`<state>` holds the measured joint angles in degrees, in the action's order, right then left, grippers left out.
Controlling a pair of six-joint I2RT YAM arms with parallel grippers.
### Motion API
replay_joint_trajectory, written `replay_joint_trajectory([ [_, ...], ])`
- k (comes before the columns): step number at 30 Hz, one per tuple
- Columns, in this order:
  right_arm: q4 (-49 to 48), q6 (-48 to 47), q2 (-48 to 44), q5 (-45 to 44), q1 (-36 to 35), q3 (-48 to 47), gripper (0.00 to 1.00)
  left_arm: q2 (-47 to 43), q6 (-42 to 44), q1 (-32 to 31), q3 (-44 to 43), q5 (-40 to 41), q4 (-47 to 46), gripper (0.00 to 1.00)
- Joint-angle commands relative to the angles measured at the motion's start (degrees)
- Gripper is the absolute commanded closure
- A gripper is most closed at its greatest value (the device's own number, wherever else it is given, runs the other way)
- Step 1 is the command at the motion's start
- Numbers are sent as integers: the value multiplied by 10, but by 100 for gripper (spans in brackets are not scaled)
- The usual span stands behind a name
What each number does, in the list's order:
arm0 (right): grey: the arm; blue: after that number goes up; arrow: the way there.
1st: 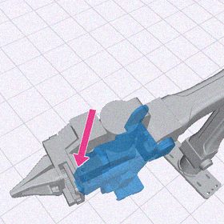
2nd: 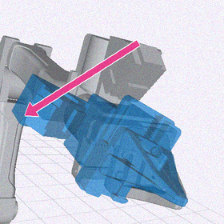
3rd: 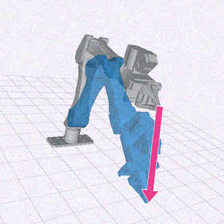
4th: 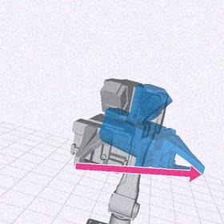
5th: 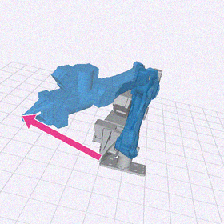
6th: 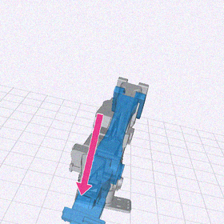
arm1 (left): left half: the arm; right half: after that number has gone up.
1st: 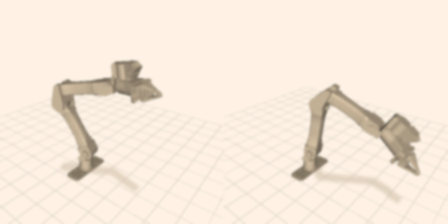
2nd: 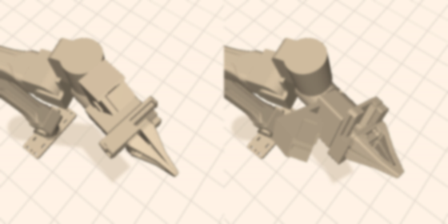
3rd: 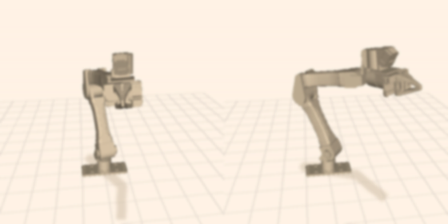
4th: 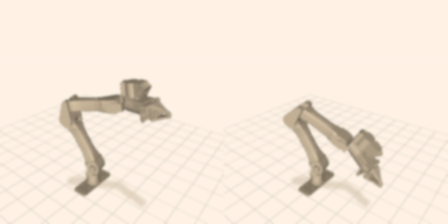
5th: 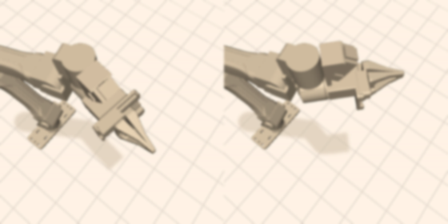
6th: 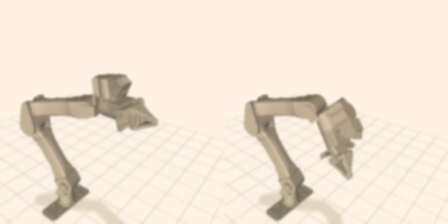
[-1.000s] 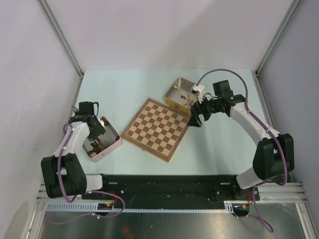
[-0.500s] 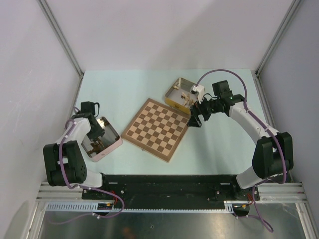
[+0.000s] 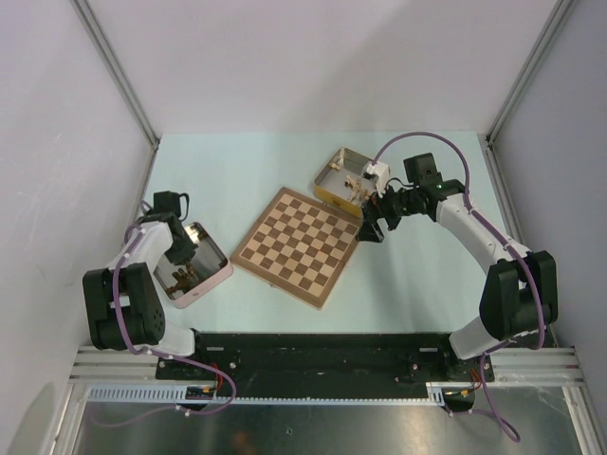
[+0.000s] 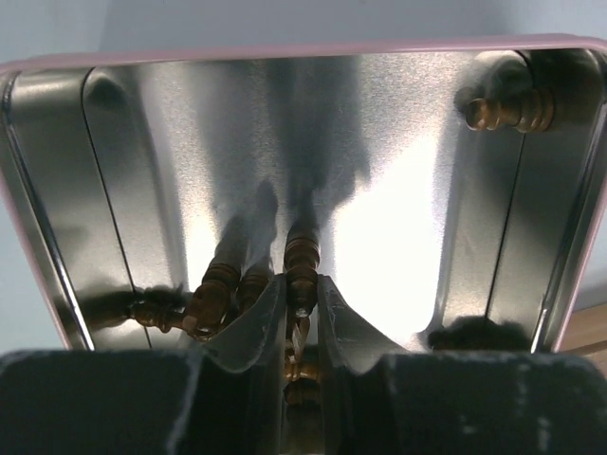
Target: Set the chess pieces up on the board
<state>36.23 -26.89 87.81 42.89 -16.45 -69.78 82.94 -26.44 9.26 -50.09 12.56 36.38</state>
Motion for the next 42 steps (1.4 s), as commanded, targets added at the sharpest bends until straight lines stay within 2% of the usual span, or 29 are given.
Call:
replay_joint_trajectory([
  [1, 4, -12, 2, 11, -3, -21, 0, -15, 20, 6, -23, 19, -10, 82],
  [6, 6, -13, 1, 17, -3, -23, 0, -40, 30, 7, -16, -1, -11, 88],
  [19, 19, -25, -2, 38, -5, -29, 0, -224, 34, 5, 24, -107, 5, 90],
  [27, 25, -33, -1, 39, -20, -33, 0, -326, 13, 5, 17, -181, 33, 90],
  [36, 26, -34, -4, 40, -28, -33, 0, -371, -5, 1, -10, -234, 51, 90],
  [42, 26, -32, -5, 40, -30, -34, 0, -380, -19, -26, -19, -237, 52, 91],
])
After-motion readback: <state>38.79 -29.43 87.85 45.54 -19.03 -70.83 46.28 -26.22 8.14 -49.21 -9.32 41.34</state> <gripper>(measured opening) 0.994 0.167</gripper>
